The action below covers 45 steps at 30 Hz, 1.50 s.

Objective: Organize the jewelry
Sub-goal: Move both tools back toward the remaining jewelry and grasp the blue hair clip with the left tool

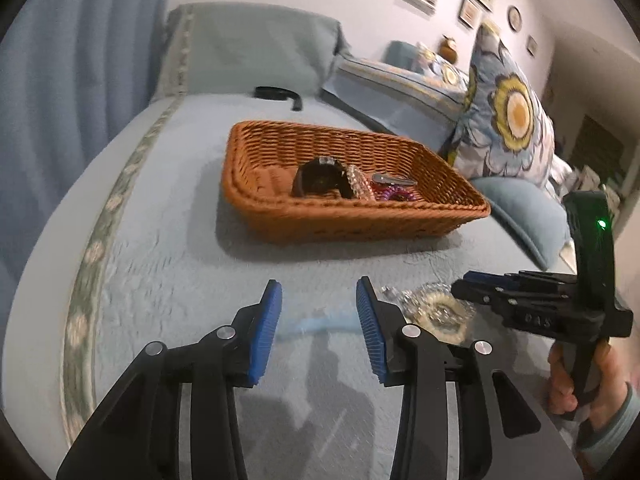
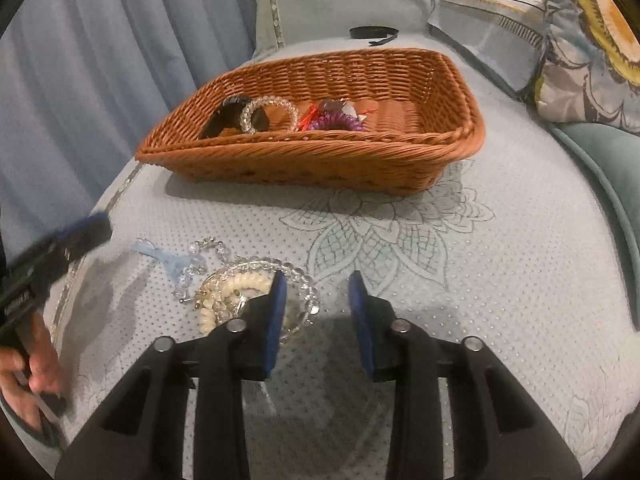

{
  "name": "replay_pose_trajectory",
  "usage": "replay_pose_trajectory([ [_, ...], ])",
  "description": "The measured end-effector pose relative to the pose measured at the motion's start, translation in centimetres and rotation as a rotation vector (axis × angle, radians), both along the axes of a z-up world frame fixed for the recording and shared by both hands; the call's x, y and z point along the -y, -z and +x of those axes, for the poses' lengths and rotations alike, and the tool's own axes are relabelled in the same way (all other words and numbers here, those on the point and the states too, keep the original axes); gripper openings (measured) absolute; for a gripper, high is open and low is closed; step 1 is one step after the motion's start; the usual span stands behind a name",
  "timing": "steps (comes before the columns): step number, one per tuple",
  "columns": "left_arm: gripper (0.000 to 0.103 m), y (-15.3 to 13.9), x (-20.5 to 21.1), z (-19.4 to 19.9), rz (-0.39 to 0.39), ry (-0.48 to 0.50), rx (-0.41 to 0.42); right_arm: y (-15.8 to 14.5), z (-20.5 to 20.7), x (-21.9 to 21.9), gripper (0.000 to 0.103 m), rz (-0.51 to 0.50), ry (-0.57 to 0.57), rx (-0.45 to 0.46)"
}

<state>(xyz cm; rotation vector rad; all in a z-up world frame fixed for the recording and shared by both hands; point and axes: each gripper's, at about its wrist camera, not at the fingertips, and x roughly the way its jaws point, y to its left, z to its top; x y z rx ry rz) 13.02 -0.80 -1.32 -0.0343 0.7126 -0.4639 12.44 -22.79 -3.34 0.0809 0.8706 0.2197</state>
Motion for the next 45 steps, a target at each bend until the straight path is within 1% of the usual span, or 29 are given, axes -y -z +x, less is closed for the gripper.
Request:
replay_pose_trajectory([
  [2,0.038,0.5,0.2,2.0,0.004,0.037,-0.044,0.0,0.2,-0.1,0.027,-0.002,-0.003,0.000],
  [5,0.038,1.9,0.6,3.8,0.005,0.084,-0.133,0.2,0.4,0.3,0.026,0.018,-0.007,-0.012],
  [6,0.038,2.3,0.6,4.0,0.004,0.093,-0.159,0.3,0.4,0.4,0.025,0.023,-0.007,-0.018],
  [7,0.038,2.7,0.6,3.9,0.000,0.100,-0.176,0.4,0.5,0.5,0.020,0.025,-0.008,-0.029],
  [11,0.038,3.5,0.2,2.5,-0.037,0.120,-0.229,0.3,0.4,0.3,0.015,0.007,-0.017,-0.027],
  [16,0.038,3.7,-0.3,0.2,-0.105,0.120,-0.273,0.2,-0.3,0.2,0.014,-0.009,-0.019,-0.025],
  [20,0.038,3.7,0.3,-2.3,-0.125,0.156,-0.289,0.2,-0.8,0.8,0.014,0.006,-0.022,-0.035],
  [23,0.038,3.7,1.4,-3.5,-0.066,0.170,-0.263,0.2,-1.1,1.1,0.015,0.008,-0.023,-0.039],
  [25,0.038,3.5,1.8,-3.9,-0.041,0.167,-0.247,0.2,-1.2,1.4,0.015,0.017,-0.025,-0.044],
  [29,0.038,3.6,2.0,-3.9,-0.007,0.134,-0.210,0.3,-1.3,1.6,0.015,0.032,-0.034,-0.043],
  [32,0.036,3.7,2.6,-4.1,0.040,0.103,-0.166,0.3,-1.2,1.9,0.015,0.056,-0.033,-0.044],
  [34,0.036,3.7,3.1,-4.2,0.073,0.078,-0.139,0.4,-1.1,1.8,0.015,0.046,-0.035,-0.044],
  [36,0.036,3.8,3.7,-4.4,0.107,0.049,-0.113,0.4,-1.1,1.3,0.015,0.015,-0.037,-0.038],
  [38,0.036,3.7,4.3,-4.6,0.154,0.037,-0.090,0.3,-1.3,0.5,0.019,-0.041,-0.050,-0.025],
  [40,0.036,3.8,4.4,-4.8,0.173,0.030,-0.079,0.2,-1.5,-0.4,0.021,-0.097,-0.058,-0.007],
  [42,0.036,3.8,4.2,-4.8,0.173,0.029,-0.078,0.4,-1.5,-0.9,0.022,-0.143,-0.061,0.003],
  [45,0.036,3.8,3.8,-4.8,0.150,0.030,-0.086,0.6,-1.4,-1.7,0.022,-0.202,-0.064,0.015],
])
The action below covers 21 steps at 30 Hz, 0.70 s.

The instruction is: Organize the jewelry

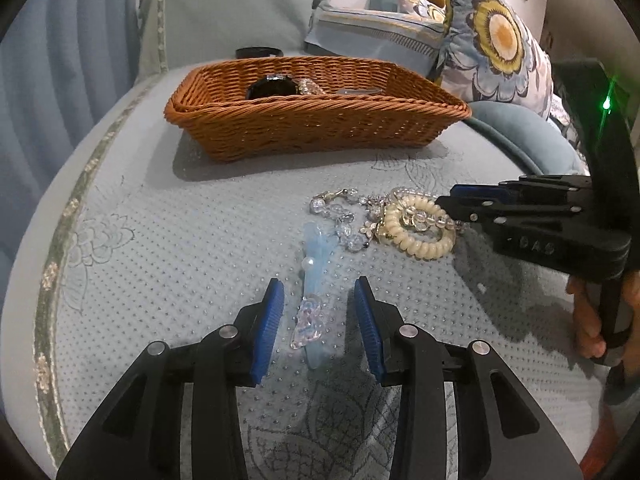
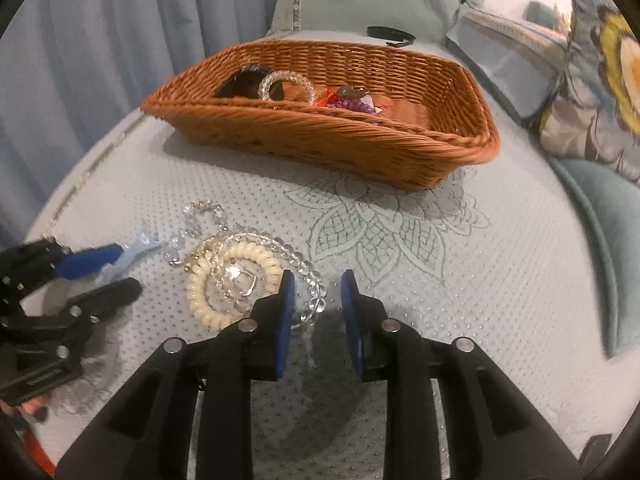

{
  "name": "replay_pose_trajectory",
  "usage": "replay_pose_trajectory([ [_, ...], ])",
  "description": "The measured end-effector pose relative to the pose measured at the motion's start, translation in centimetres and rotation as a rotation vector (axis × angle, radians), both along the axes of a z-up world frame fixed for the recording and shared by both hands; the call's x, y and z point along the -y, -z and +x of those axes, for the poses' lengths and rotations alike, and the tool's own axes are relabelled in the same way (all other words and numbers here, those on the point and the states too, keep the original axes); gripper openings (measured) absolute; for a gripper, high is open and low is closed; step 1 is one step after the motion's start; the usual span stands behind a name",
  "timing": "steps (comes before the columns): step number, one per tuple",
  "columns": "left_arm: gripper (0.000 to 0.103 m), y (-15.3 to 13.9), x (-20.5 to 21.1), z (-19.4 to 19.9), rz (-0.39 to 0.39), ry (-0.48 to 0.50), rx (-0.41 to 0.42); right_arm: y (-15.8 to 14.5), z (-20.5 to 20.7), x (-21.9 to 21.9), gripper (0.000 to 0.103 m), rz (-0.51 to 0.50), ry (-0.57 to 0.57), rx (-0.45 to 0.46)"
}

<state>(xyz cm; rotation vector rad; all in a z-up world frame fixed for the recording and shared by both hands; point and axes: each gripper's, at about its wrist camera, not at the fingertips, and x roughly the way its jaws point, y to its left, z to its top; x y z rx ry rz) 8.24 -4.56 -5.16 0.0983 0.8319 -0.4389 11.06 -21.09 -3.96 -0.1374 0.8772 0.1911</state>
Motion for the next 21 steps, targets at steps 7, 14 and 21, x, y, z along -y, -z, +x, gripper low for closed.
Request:
replay_pose_trajectory([
  [7,0.034,0.0,0.6,-0.1,0.020,-0.006,0.009,0.3,0.0,-1.9,0.021,-0.120,0.006,0.047],
  [14,0.007,-0.2,0.0,-0.1,0.008,-0.045,0.019,-0.5,-0.4,-0.6,0.006,-0.036,0.019,0.045],
  [21,0.007,-1.5,-0.9,-0.6,-0.044,-0.079,0.072,-3.2,-1.2,1.7,0.006,0.148,-0.010,0.048],
])
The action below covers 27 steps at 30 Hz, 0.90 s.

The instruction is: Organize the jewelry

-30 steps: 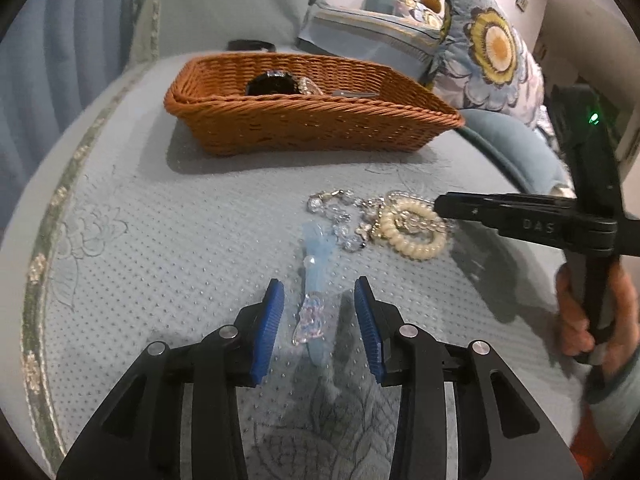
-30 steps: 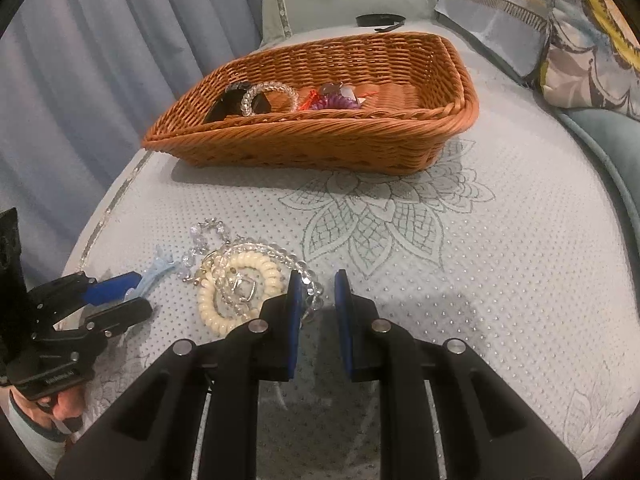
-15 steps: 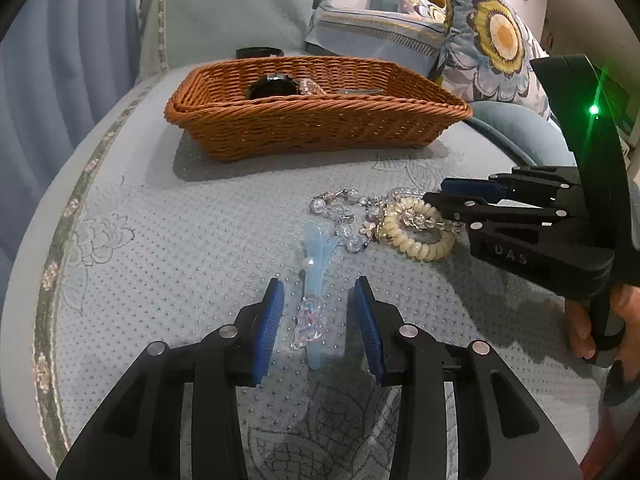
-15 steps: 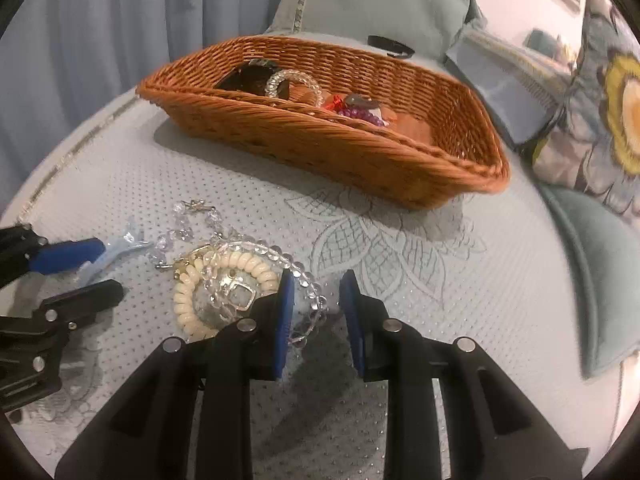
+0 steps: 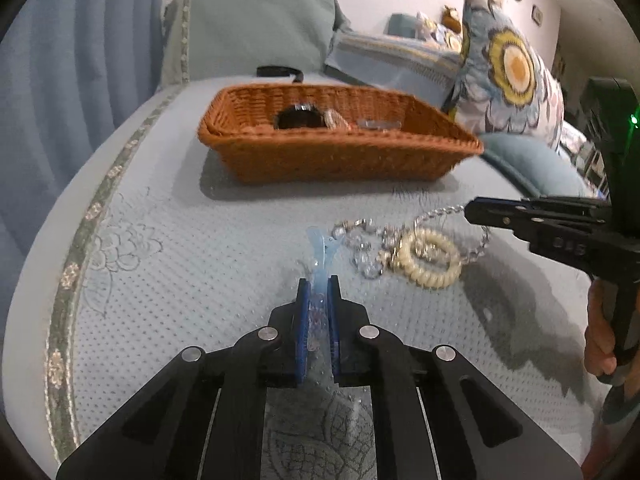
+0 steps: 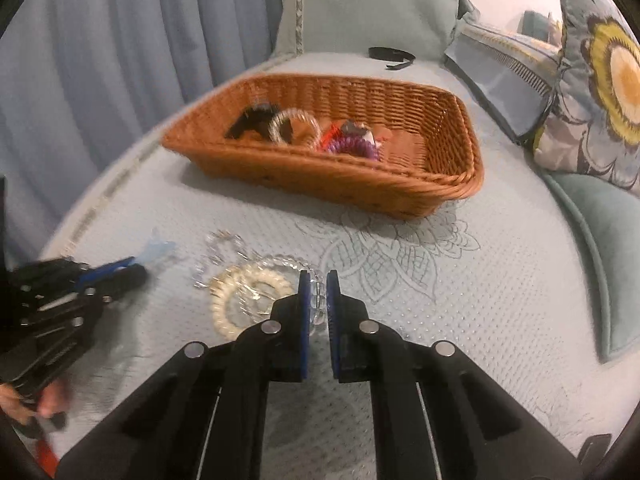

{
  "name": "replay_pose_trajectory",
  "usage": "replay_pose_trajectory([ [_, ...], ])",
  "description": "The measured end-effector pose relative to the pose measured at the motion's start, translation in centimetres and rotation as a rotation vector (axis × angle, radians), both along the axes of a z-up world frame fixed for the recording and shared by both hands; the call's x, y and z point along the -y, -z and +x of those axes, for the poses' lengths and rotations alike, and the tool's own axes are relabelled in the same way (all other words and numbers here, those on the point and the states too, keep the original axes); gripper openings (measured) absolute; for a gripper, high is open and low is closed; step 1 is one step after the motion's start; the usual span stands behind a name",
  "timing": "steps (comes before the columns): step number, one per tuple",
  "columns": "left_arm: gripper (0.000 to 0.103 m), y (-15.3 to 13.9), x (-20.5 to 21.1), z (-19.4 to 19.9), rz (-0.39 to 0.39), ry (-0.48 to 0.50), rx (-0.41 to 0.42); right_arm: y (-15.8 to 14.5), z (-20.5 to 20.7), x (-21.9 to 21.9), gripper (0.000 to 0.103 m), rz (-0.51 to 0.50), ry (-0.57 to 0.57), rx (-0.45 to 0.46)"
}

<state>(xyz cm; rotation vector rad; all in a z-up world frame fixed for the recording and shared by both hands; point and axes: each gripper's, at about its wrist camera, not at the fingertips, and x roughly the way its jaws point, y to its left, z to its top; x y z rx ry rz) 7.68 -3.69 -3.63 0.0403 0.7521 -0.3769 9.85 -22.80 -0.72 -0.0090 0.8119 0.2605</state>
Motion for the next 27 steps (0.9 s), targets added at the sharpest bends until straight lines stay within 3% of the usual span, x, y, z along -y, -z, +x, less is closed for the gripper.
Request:
replay_pose_trajectory([
  [9,0.007,-1.8,-0.7,-0.7,-0.053,-0.021,0.074,-2.0,-0.8,1.7,0.006,0.216,-0.035,-0.018],
  [27,0.007,-4.5,-0.8,-1.1,-0.120,0.001,0.138,-6.3,-2.6,2.9,0.006,0.323,-0.047,0.060],
])
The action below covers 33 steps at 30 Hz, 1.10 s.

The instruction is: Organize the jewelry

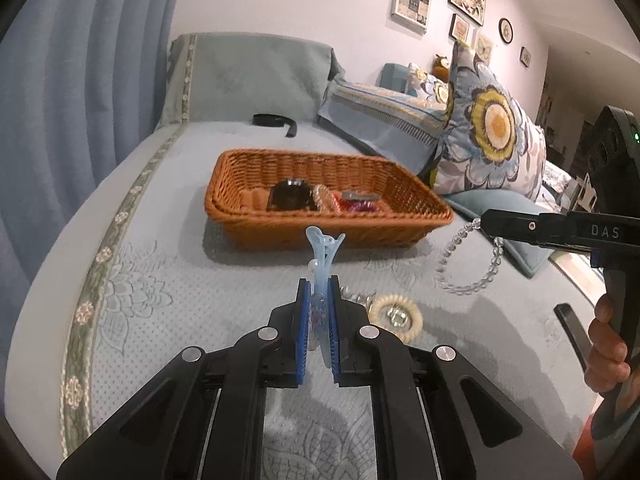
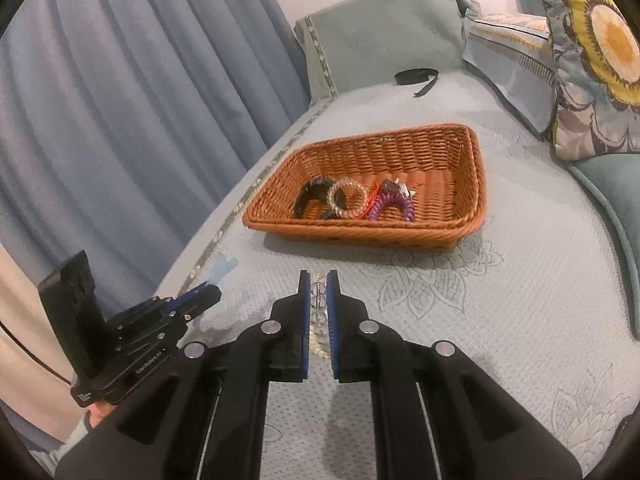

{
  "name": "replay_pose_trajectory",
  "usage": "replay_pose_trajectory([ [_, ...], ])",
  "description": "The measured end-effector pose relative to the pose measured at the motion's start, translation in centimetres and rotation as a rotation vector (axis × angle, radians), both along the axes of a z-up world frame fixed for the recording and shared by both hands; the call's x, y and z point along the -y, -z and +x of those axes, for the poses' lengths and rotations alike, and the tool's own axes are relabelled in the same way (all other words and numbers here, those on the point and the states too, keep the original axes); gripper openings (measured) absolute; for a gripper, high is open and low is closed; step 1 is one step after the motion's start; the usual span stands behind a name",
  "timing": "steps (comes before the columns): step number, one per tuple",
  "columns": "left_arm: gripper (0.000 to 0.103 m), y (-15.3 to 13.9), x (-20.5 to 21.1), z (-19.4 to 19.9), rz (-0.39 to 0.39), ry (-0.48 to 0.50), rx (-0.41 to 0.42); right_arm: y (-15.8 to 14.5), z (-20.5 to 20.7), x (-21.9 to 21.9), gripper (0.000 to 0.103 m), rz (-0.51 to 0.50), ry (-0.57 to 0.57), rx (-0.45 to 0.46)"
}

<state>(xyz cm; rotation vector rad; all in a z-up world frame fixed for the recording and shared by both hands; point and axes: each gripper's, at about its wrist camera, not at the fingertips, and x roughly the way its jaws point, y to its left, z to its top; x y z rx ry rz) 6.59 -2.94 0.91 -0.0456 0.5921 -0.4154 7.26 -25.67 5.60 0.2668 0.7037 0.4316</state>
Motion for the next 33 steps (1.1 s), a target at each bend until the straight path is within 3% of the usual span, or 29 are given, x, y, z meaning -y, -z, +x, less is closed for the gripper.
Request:
replay_pose_trajectory([
  [8,0.007,-3.4,0.6,3.4,-0.033,-0.001,0.051,-3.2,2.3,1.4,0.006,0.016,0.057,0.049],
  [12,0.007,-4.3,1.6,6.9,-0.083,0.030,0.028,-2.8,6.7,2.0,0.006,0.078,0.037,-0.010],
  [15,0.007,-4.0,2.1,9.6,-0.092,0.022,0.017,-2.1,10.0,1.8,0.006,0.092,0.023,-0.037],
  [23,0.007,-1.1,3.3,14.8,-0.065,-0.008,-0.030,2.3,16.6,0.5,0.006,-0.003,0.071,-0.121],
  [31,0.008,0.9,3.4,16.3,-0.065,0.019,-0.067,3.7,16.7,2.2,0.007,-0.077,0.140,-0.110],
  [32,0.013,0.8,3.3,16.1,-0.073,0.023,-0.064,3.6,16.4,2.3,0.007,-0.083,0.148,-0.107],
  [33,0.028,0.6,3.1,15.7,-0.083,0.023,-0.058,3.4,16.2,2.4,0.007,-0.079,0.147,-0.105],
])
